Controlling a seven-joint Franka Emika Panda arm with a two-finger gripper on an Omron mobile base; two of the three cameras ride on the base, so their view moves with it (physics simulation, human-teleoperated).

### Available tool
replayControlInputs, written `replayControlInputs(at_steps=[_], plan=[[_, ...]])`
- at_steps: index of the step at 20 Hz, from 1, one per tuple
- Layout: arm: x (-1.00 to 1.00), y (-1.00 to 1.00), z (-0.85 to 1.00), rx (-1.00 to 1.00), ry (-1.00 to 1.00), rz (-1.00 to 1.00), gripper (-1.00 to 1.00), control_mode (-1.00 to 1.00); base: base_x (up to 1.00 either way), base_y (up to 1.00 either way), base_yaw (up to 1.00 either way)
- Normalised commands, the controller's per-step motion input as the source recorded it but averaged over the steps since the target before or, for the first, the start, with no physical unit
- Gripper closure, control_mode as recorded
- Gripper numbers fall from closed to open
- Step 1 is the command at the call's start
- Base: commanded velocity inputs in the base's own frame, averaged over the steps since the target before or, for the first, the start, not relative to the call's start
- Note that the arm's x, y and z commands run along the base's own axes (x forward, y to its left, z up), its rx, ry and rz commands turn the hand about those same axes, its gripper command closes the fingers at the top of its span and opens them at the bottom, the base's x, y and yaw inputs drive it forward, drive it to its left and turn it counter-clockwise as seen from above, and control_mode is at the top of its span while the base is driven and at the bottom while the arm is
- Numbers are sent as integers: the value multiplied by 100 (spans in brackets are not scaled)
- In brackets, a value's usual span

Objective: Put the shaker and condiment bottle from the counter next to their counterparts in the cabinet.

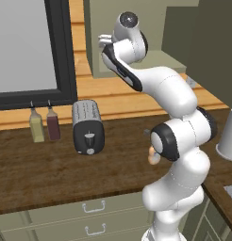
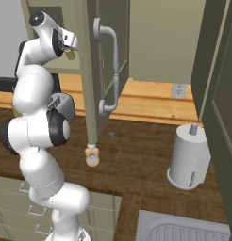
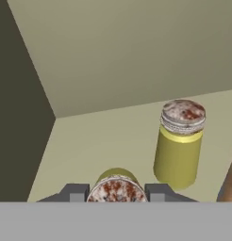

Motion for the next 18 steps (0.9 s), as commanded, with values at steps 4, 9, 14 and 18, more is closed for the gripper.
replayControlInputs(at_steps=[4, 9, 14, 18], plan=[[0, 40, -21, 0, 0, -2, 100, -100, 0, 0, 0], [0, 34, -25, 0, 1, -3, 100, -100, 0, 0, 0], [0, 31, -26, 0, 0, -2, -100, -100, 0, 0, 0], [5, 14, -19, 0, 2, -5, -100, -100, 0, 0, 0]])
